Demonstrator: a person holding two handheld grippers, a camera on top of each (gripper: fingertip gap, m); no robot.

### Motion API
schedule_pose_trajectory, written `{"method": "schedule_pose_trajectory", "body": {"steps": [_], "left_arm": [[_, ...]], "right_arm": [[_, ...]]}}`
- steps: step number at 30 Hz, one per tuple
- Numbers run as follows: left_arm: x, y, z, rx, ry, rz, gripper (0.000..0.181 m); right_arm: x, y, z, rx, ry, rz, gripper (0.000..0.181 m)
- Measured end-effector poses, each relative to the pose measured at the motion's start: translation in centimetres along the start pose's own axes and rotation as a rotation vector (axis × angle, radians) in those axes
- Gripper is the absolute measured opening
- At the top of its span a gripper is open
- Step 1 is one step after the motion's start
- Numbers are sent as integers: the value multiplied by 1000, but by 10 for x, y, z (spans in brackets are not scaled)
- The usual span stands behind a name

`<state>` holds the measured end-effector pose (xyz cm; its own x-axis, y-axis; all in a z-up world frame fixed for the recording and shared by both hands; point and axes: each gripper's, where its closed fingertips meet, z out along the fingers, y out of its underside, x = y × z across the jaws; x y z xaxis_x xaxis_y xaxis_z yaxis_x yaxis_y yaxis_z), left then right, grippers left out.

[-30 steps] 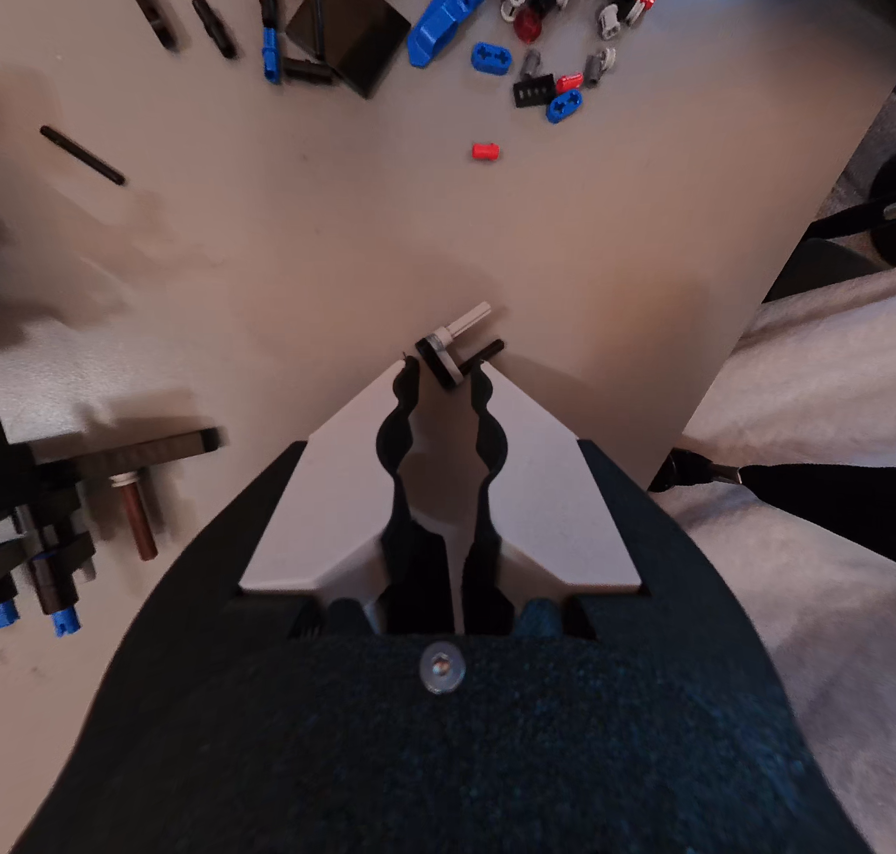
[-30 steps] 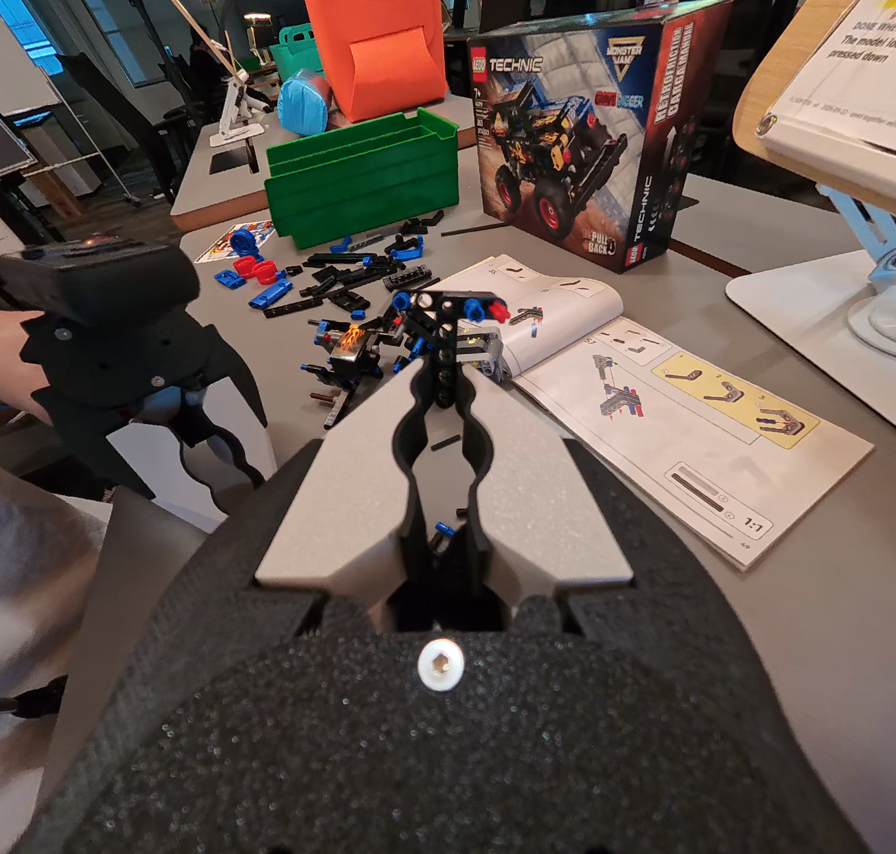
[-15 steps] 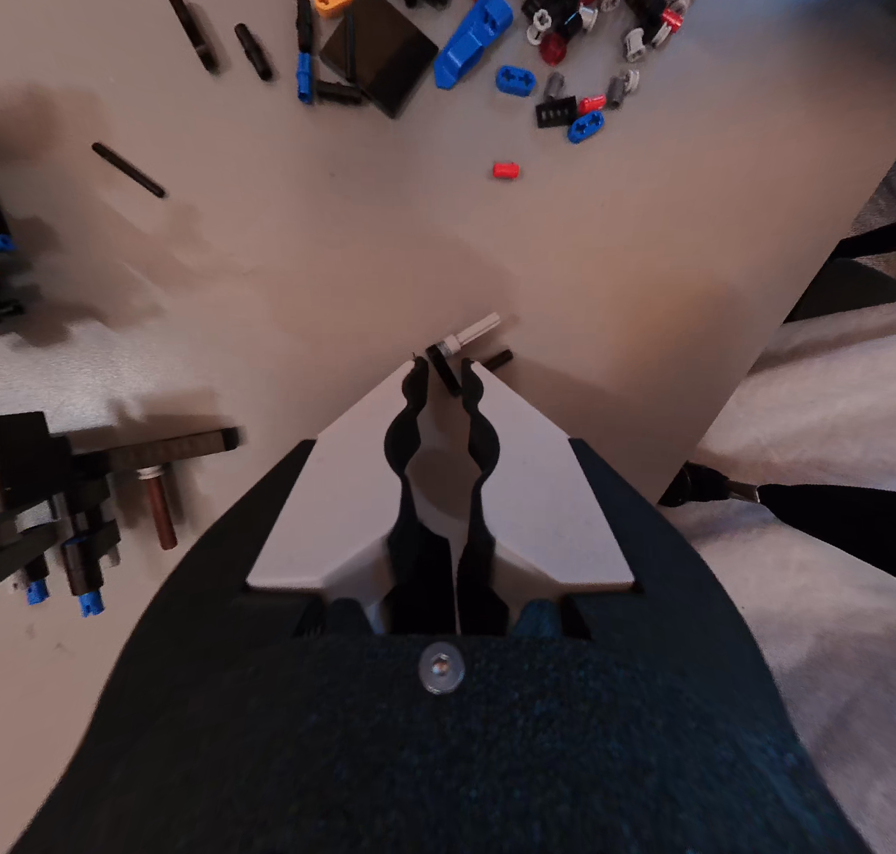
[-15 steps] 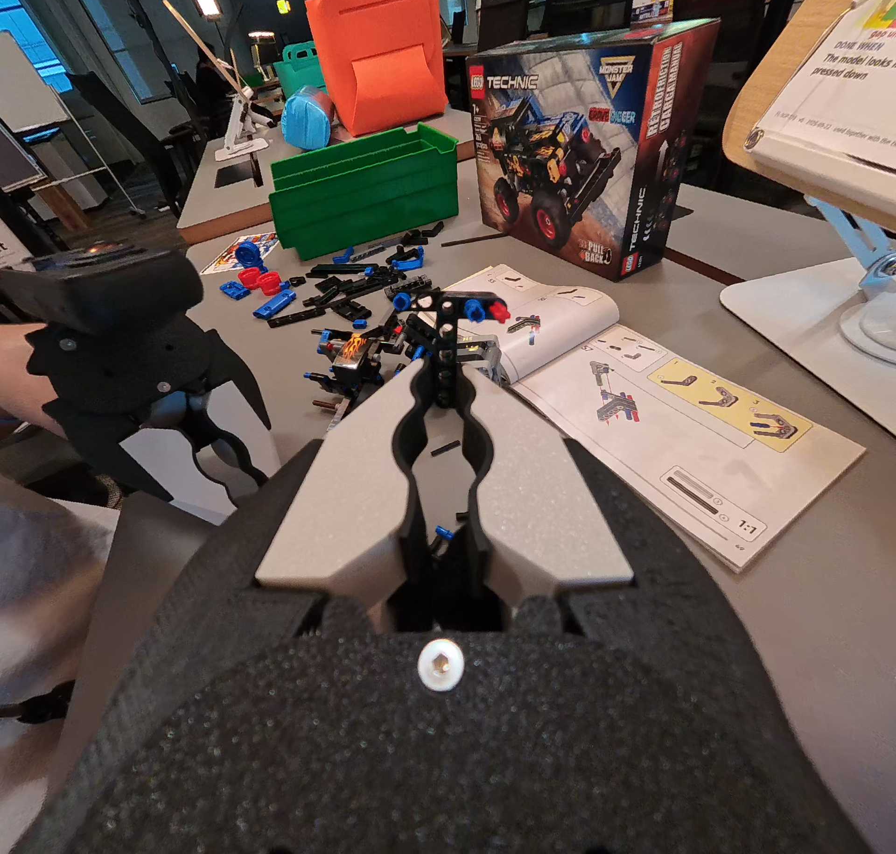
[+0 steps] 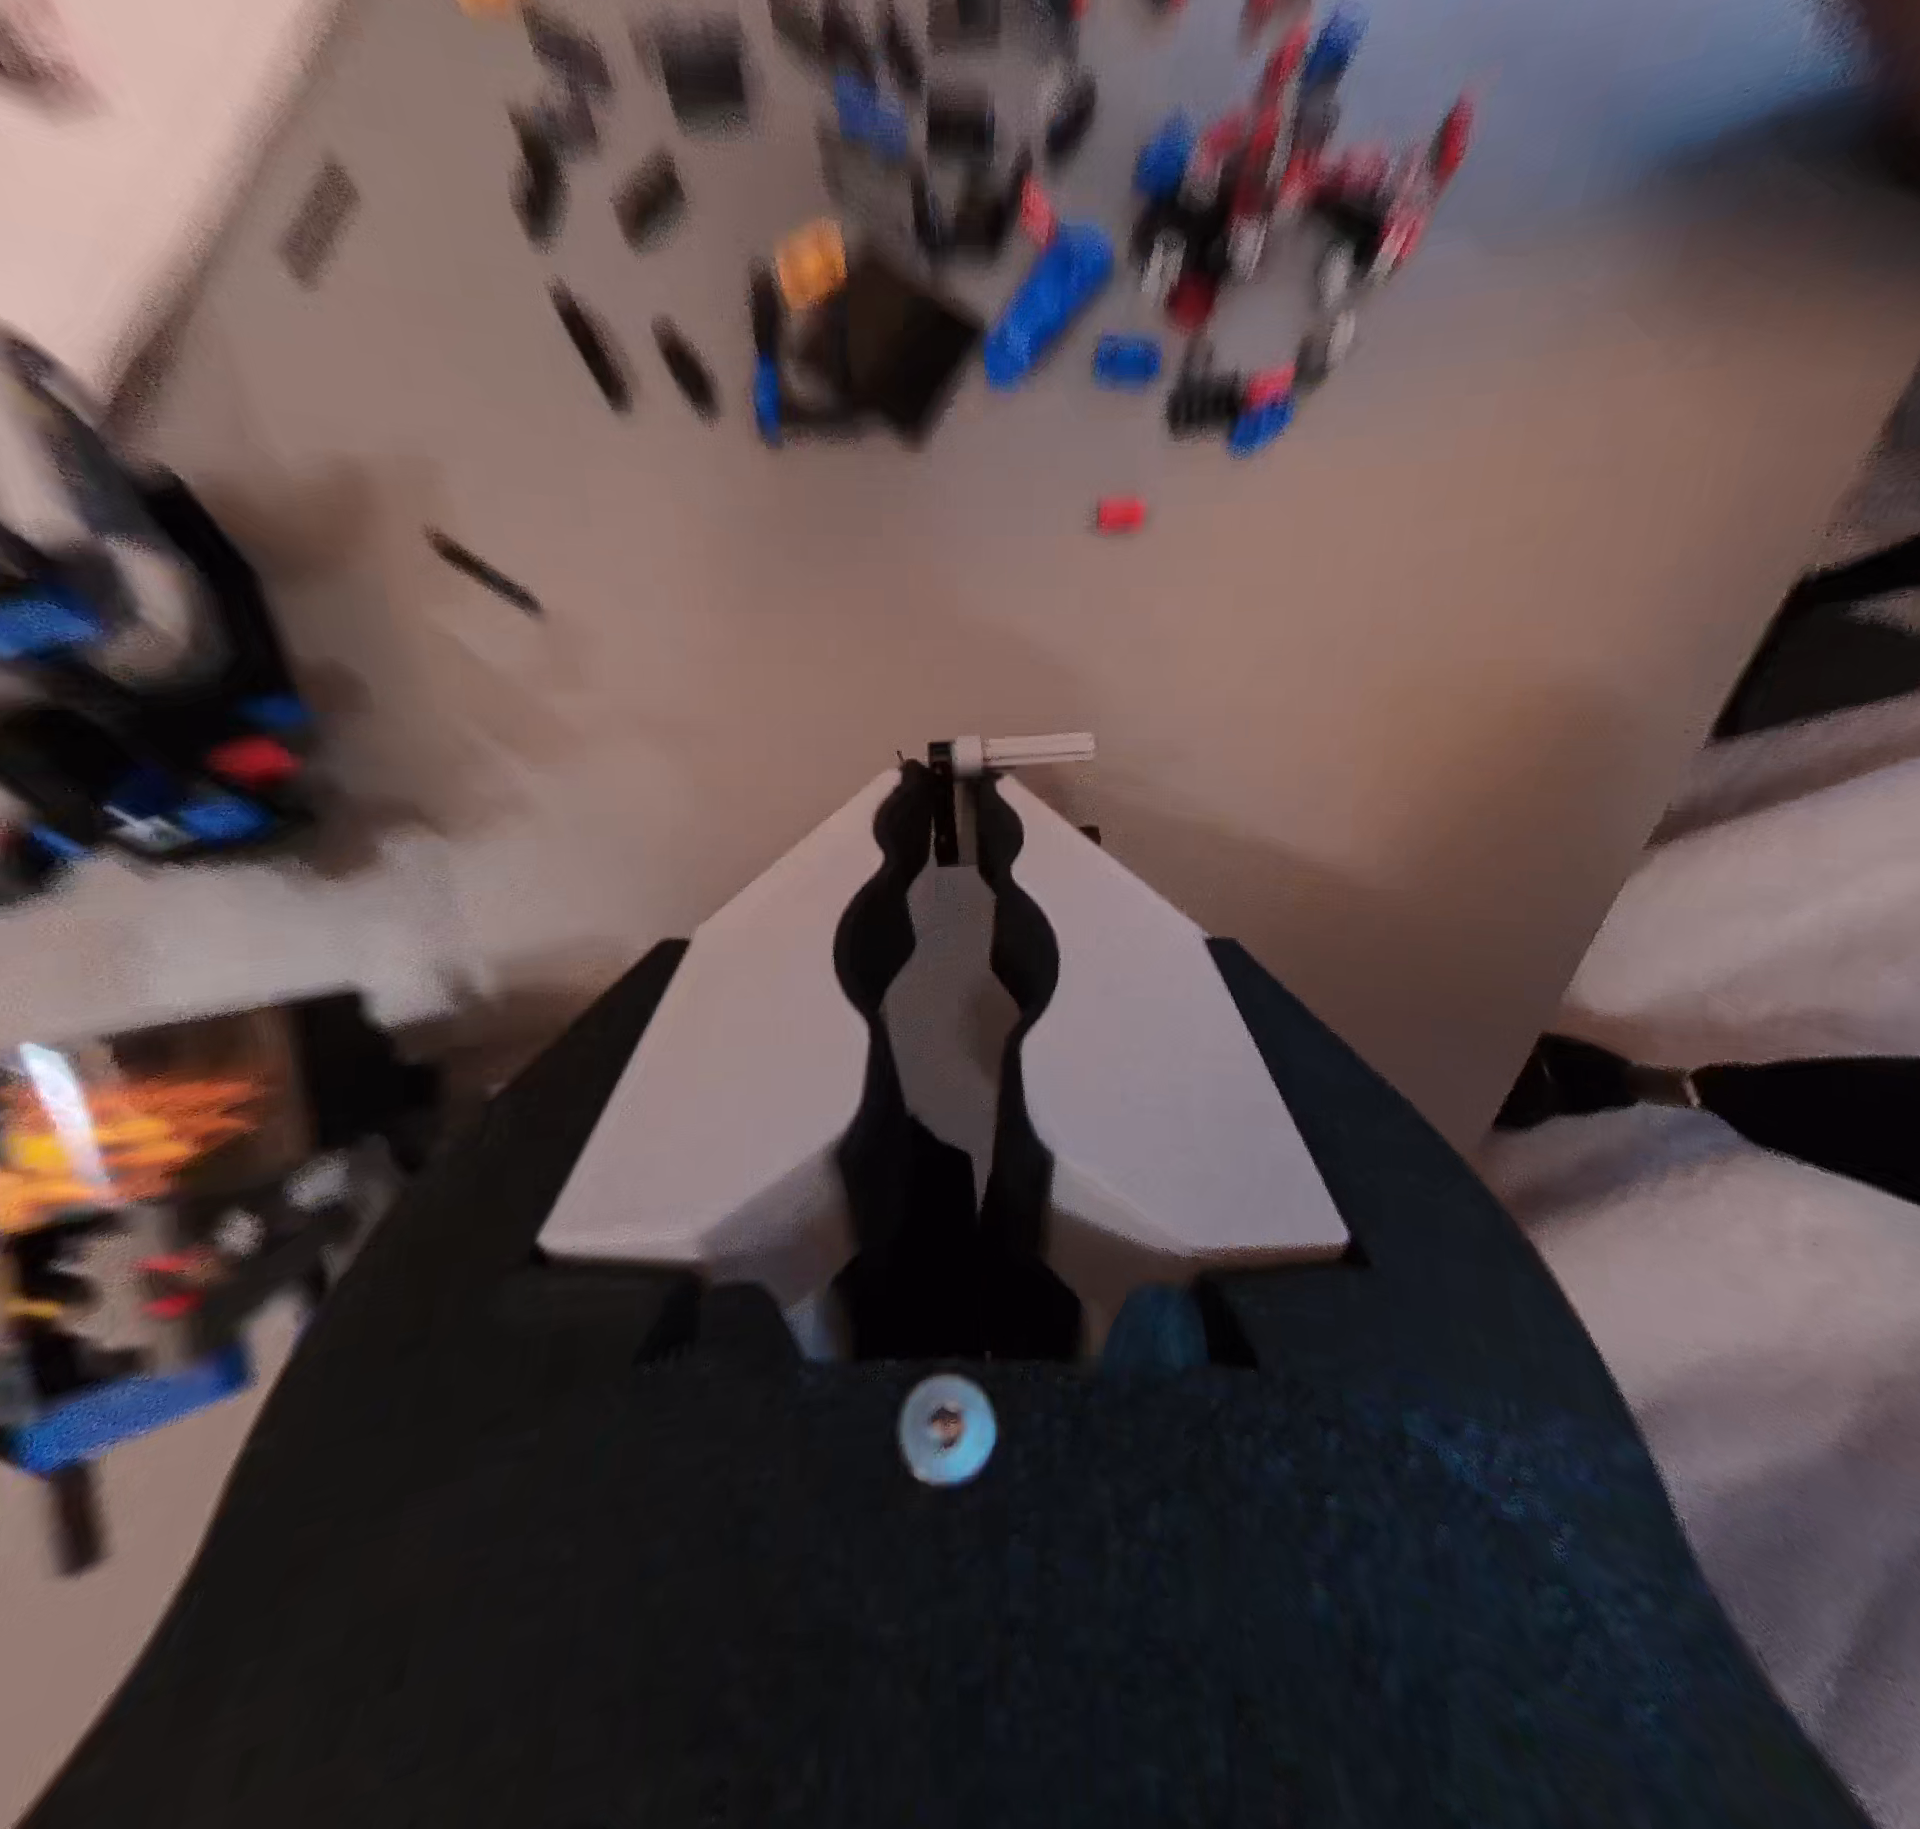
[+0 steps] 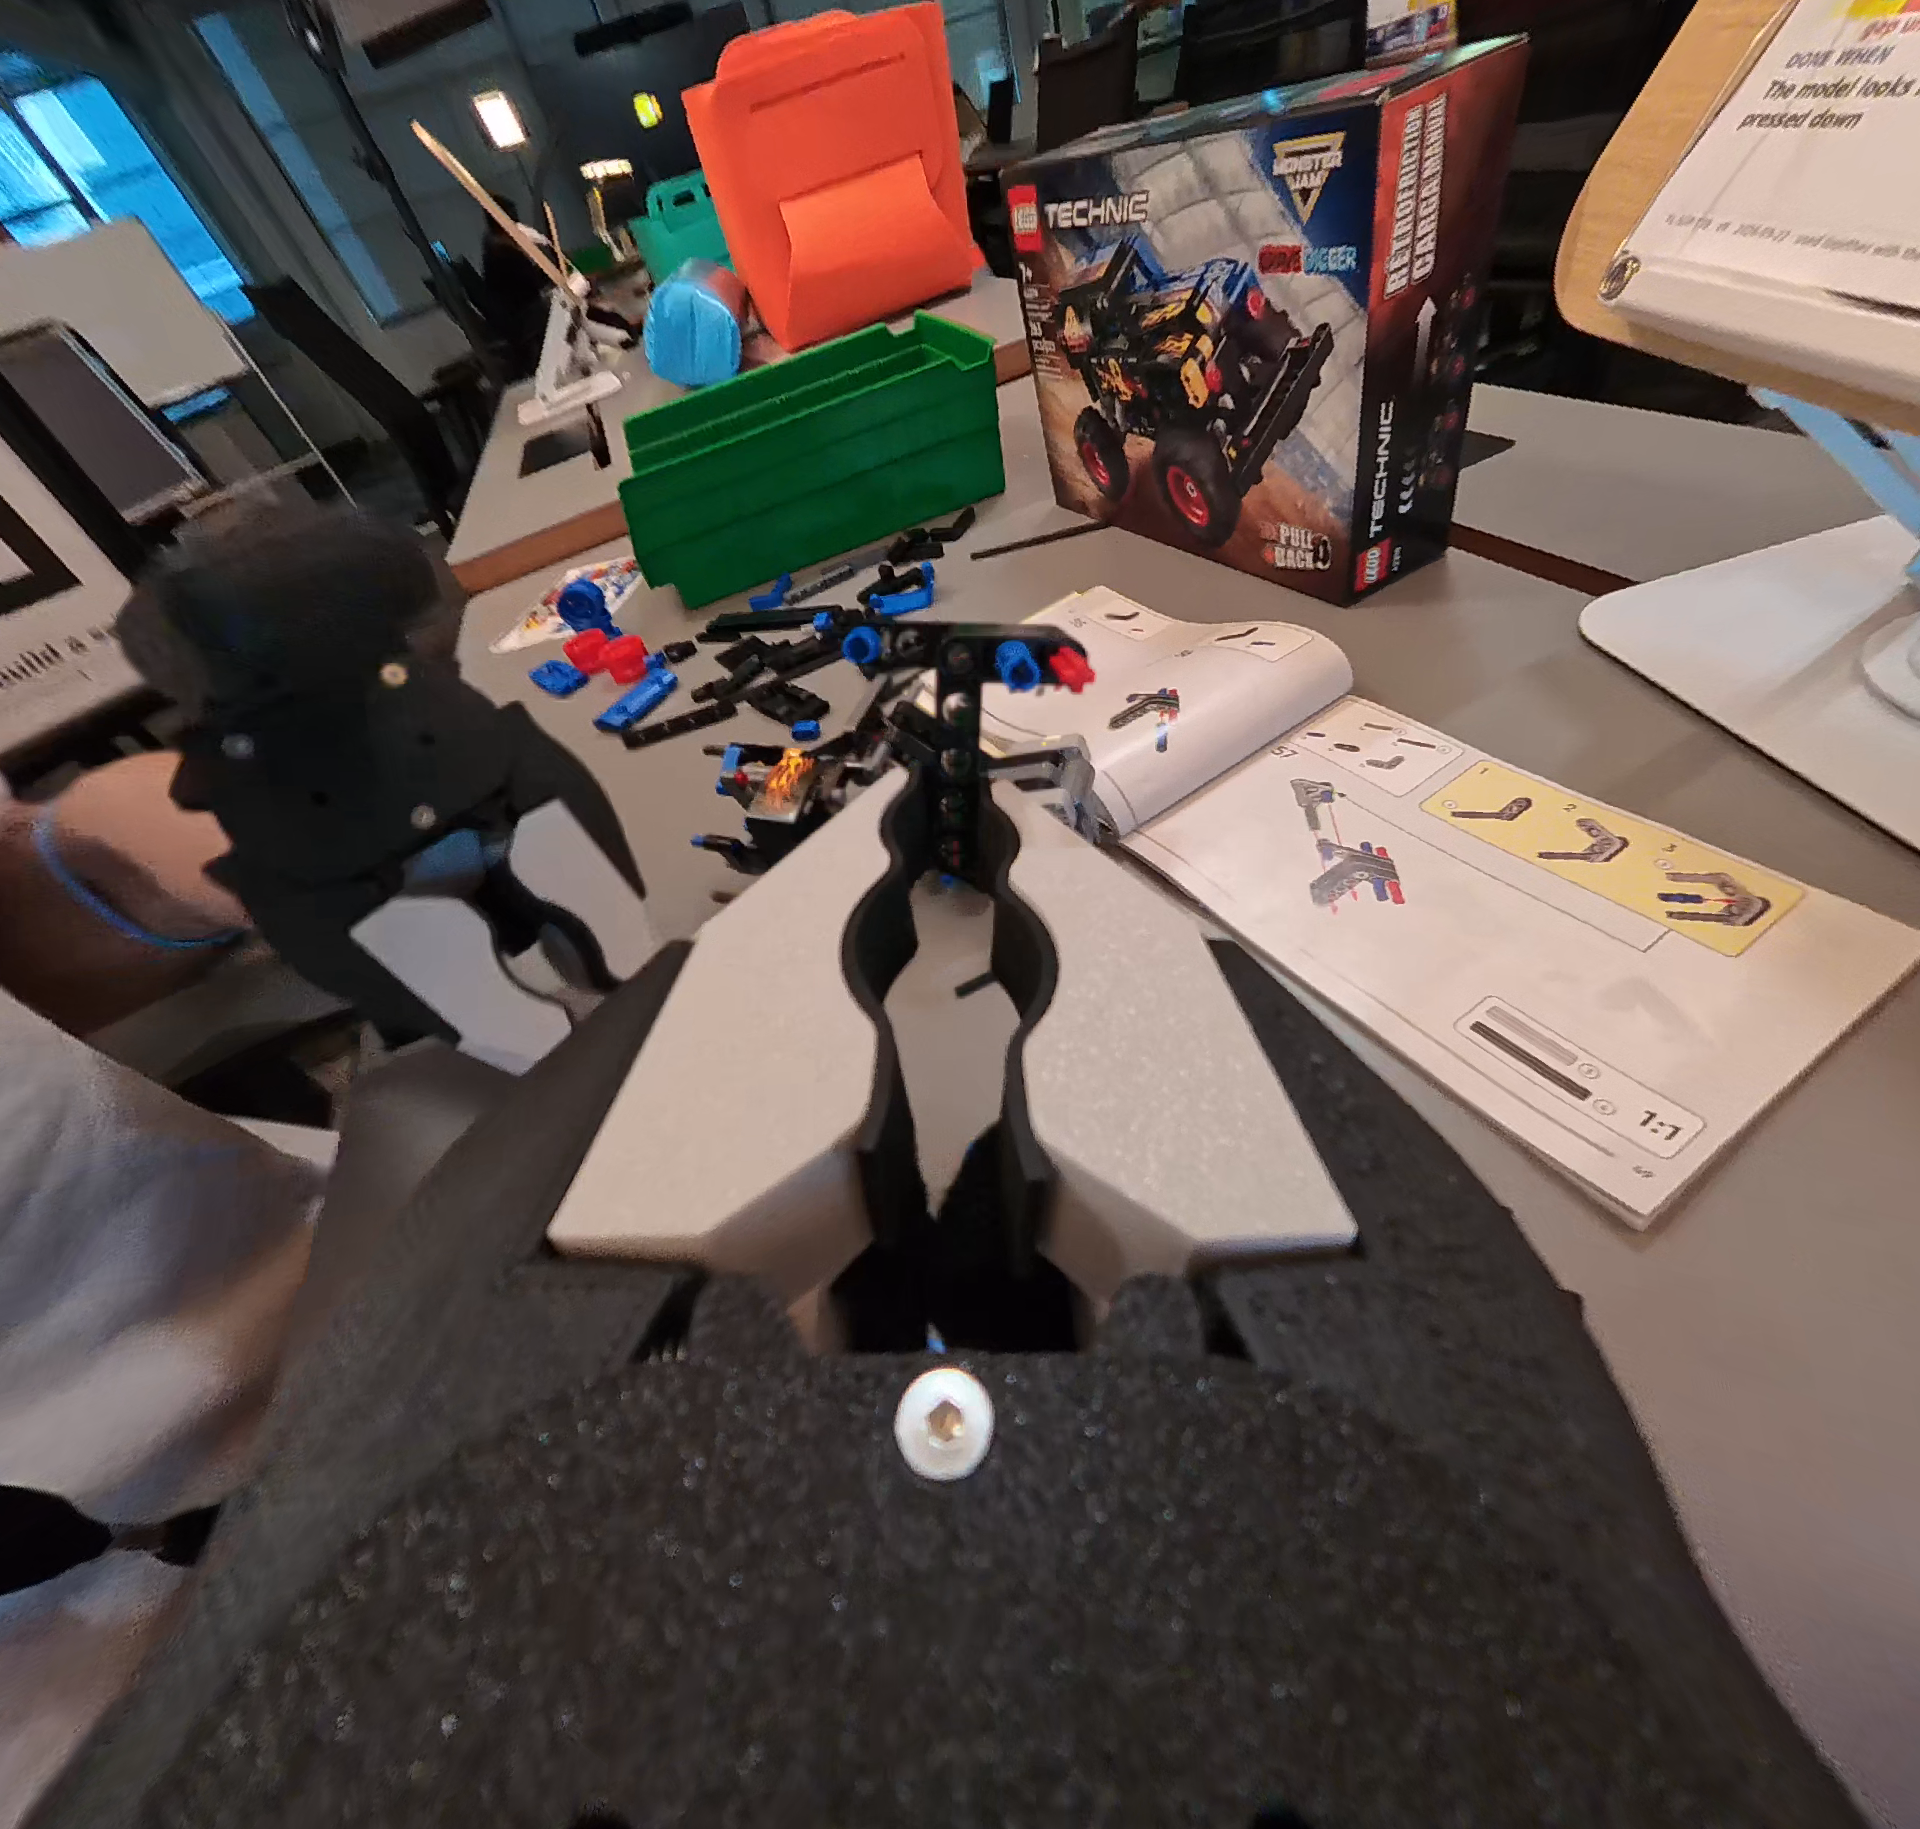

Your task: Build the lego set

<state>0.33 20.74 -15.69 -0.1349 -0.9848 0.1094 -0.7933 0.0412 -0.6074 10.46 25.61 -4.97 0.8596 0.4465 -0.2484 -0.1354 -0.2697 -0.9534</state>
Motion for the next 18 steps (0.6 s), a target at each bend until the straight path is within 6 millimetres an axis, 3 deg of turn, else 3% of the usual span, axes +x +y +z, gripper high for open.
{"method": "schedule_pose_trajectory", "body": {"steps": [4,9,13,18], "left_arm": [[-24,-74,-45,366,11,63,6],[-73,-122,-81,562,-80,98,6],[-95,-135,-94,675,-7,49,6],[-105,-119,-91,762,28,11,6]], "right_arm": [[3,-4,-2,45,-11,57,6],[21,-18,-13,176,29,137,6],[41,-21,-23,245,68,192,6],[44,-12,-11,241,98,178,6]]}}
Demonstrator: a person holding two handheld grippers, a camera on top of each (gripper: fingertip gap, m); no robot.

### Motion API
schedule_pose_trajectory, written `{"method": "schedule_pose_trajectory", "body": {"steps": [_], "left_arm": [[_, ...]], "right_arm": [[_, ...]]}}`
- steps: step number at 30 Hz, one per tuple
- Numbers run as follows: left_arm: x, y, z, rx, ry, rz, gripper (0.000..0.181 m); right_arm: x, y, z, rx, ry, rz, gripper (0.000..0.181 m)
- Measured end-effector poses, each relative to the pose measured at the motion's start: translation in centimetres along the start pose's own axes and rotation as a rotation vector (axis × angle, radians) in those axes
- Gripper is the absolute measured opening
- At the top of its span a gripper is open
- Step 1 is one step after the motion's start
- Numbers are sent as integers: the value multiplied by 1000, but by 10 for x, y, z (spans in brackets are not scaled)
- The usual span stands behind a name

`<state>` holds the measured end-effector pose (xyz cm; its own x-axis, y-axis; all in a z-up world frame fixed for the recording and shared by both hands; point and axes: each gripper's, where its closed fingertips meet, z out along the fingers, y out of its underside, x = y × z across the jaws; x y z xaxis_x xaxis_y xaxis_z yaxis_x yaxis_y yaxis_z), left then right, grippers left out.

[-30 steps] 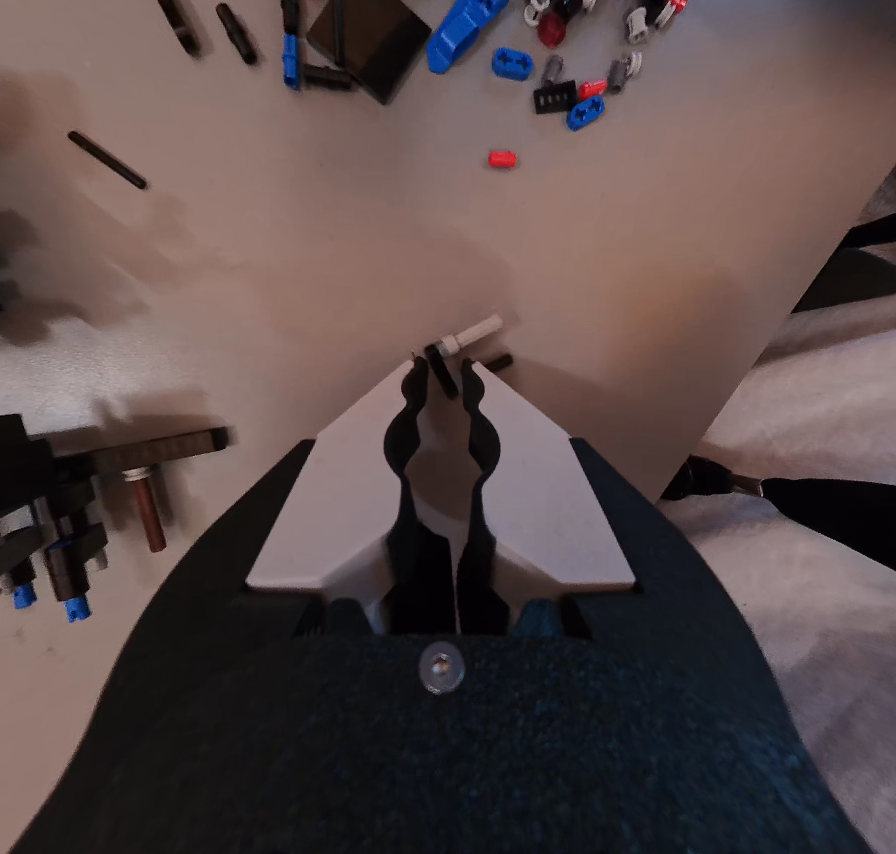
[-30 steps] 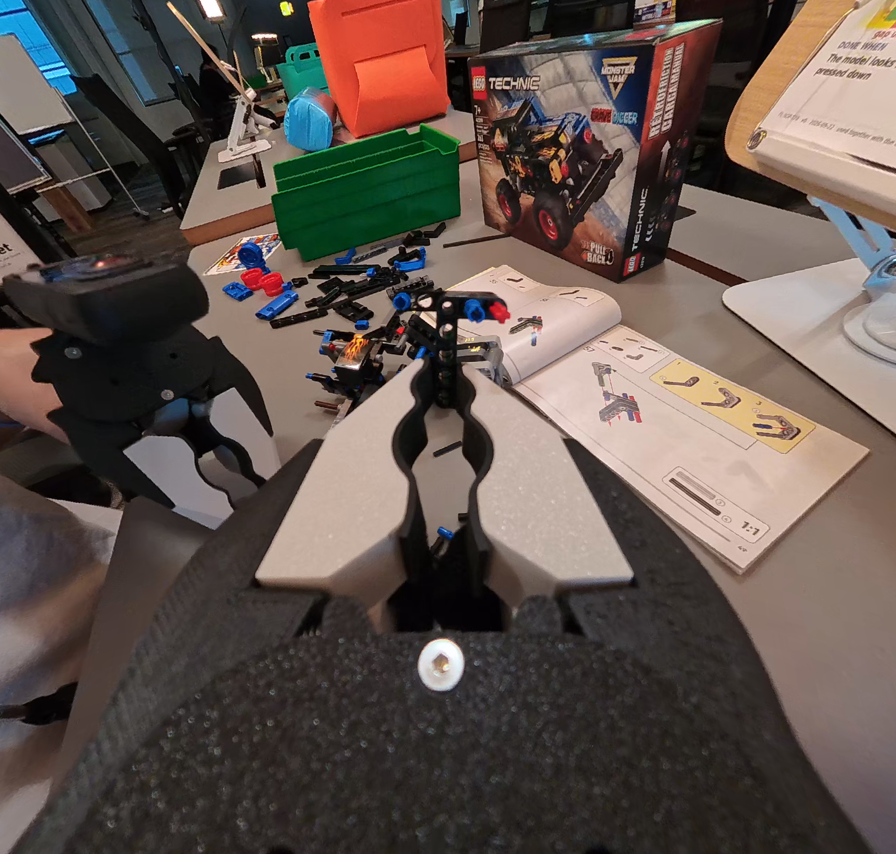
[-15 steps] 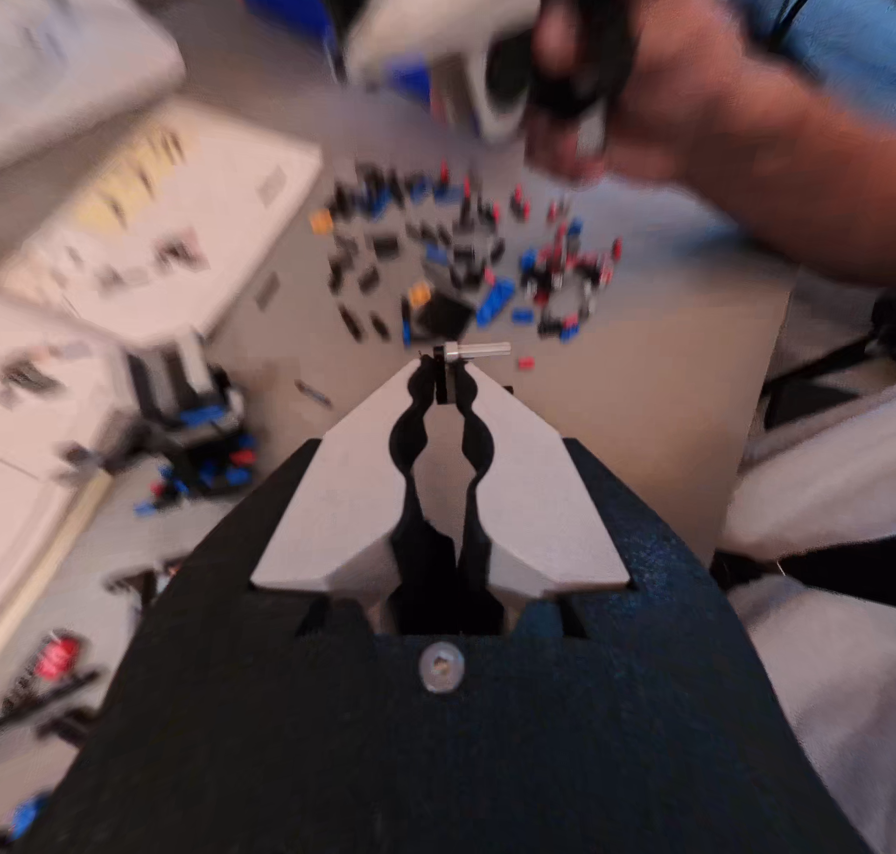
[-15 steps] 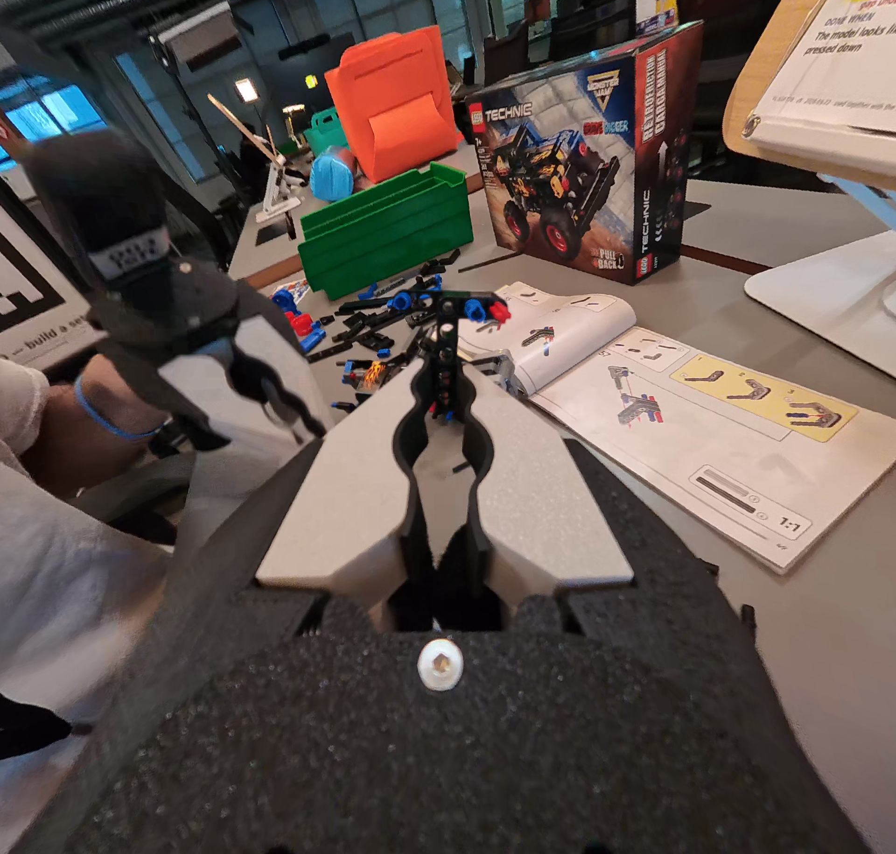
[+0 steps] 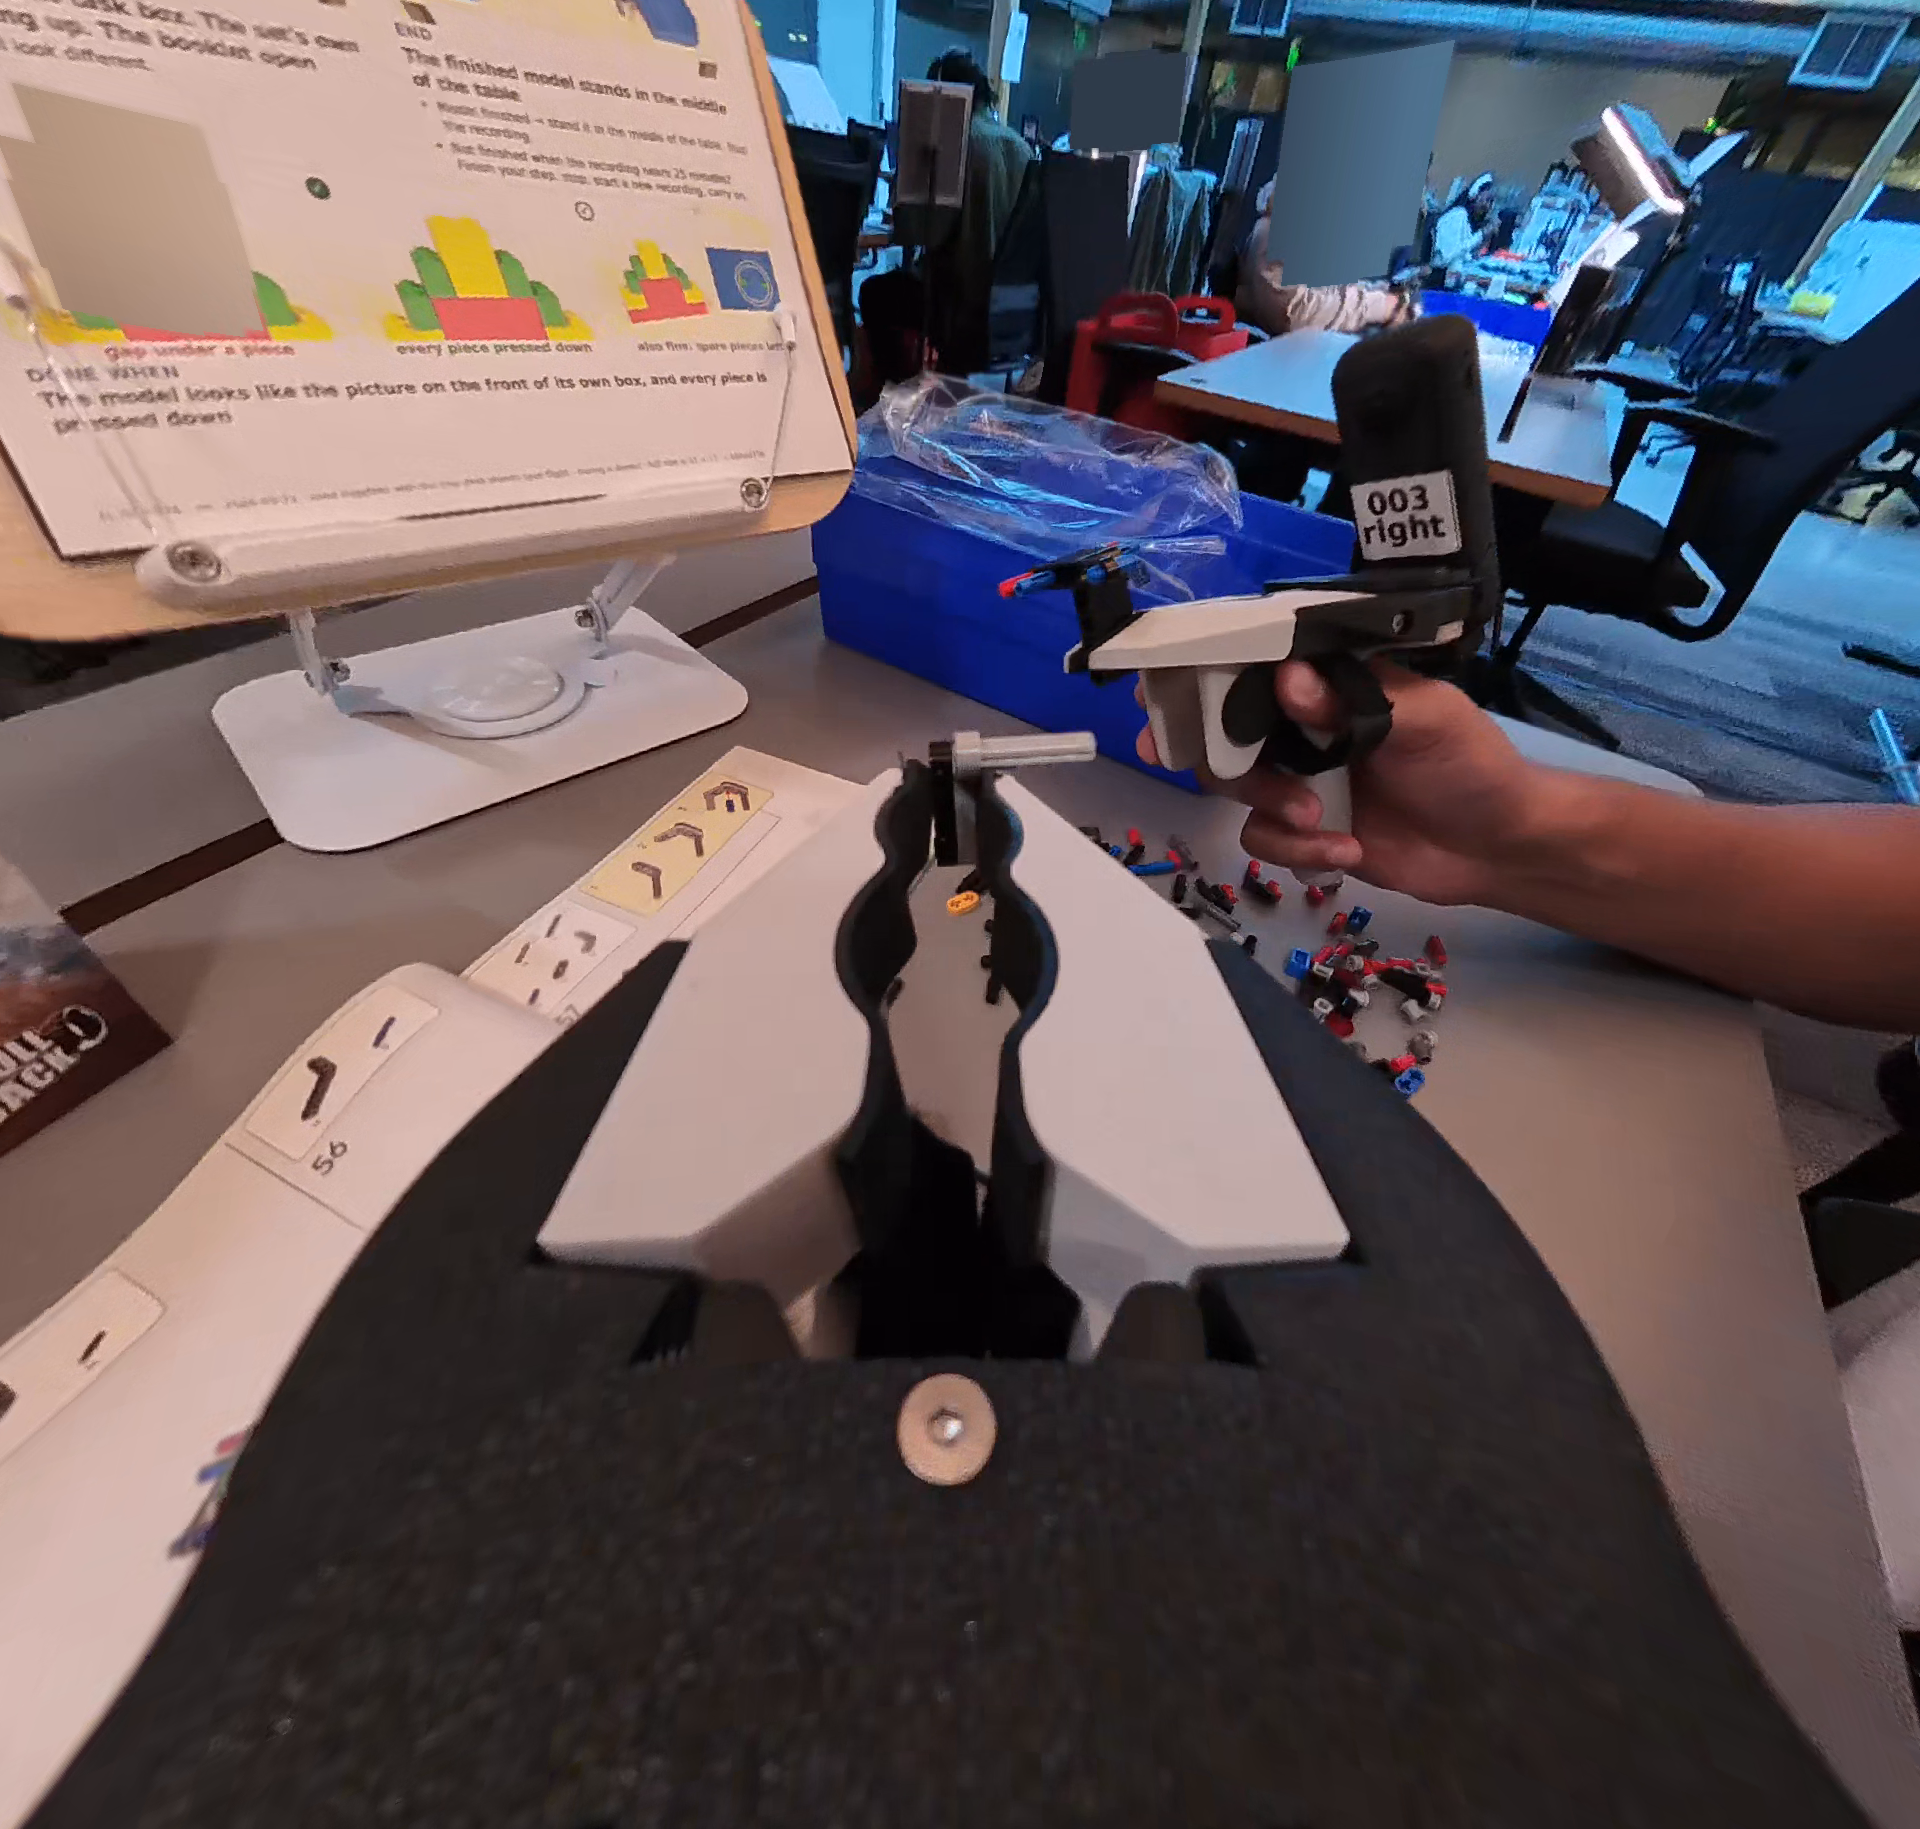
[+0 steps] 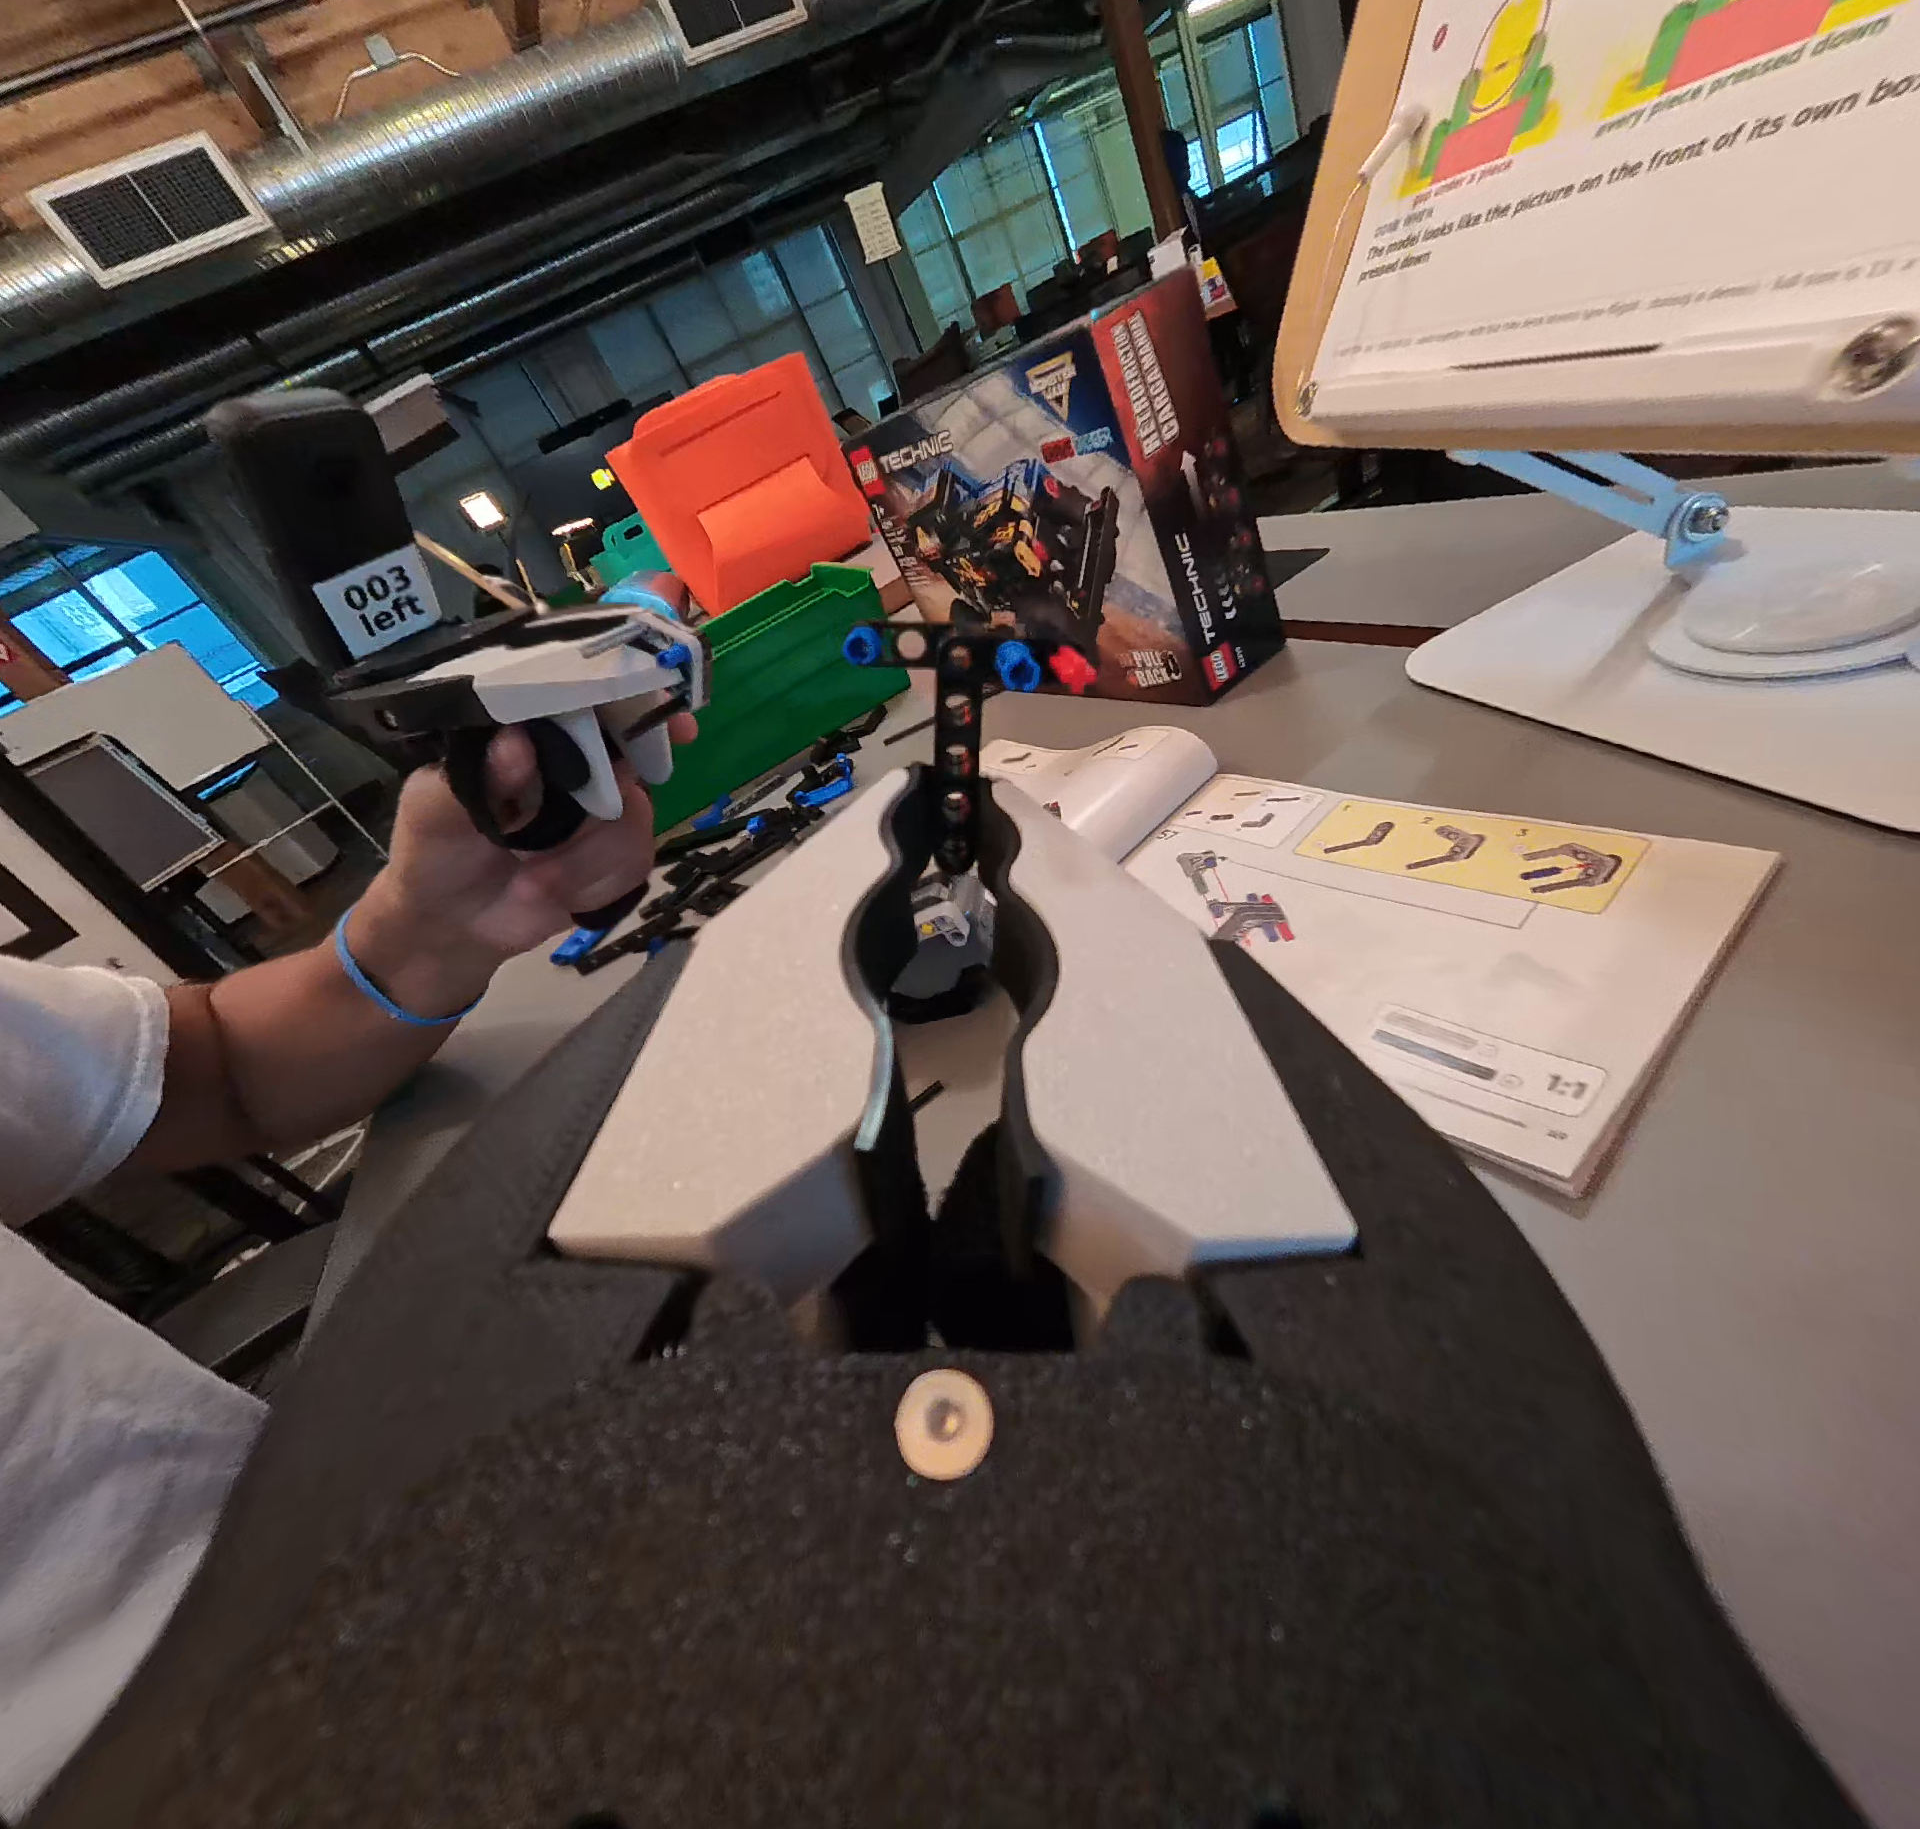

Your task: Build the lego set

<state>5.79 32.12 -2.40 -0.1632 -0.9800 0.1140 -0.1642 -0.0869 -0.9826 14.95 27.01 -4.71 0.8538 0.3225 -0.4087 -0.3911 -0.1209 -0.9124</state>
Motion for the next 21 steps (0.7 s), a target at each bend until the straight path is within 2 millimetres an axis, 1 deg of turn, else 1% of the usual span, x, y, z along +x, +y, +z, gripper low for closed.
{"method": "schedule_pose_trajectory", "body": {"steps": [1,3,6,9,12,15,18,21], "left_arm": [[-1,4,-2,-3,-2,-6,6],[-1,9,-6,-3,-9,-4,6],[-2,9,-10,4,-21,15,6],[-6,6,-15,31,-29,18,6],[-9,9,-14,43,-14,-40,6],[-9,9,-14,65,16,-107,6],[-9,9,-13,90,39,-170,6],[-3,10,-11,94,49,-173,6]], "right_arm": [[-3,3,4,-3,-5,4,6],[-15,4,15,5,-52,38,6],[-36,-1,32,43,-161,160,6],[-40,-4,43,56,-191,211,6],[-45,-4,49,58,-221,246,6],[-58,-3,52,55,-265,261,6],[-67,2,50,45,-291,263,6],[-76,7,47,32,-339,295,6]]}}
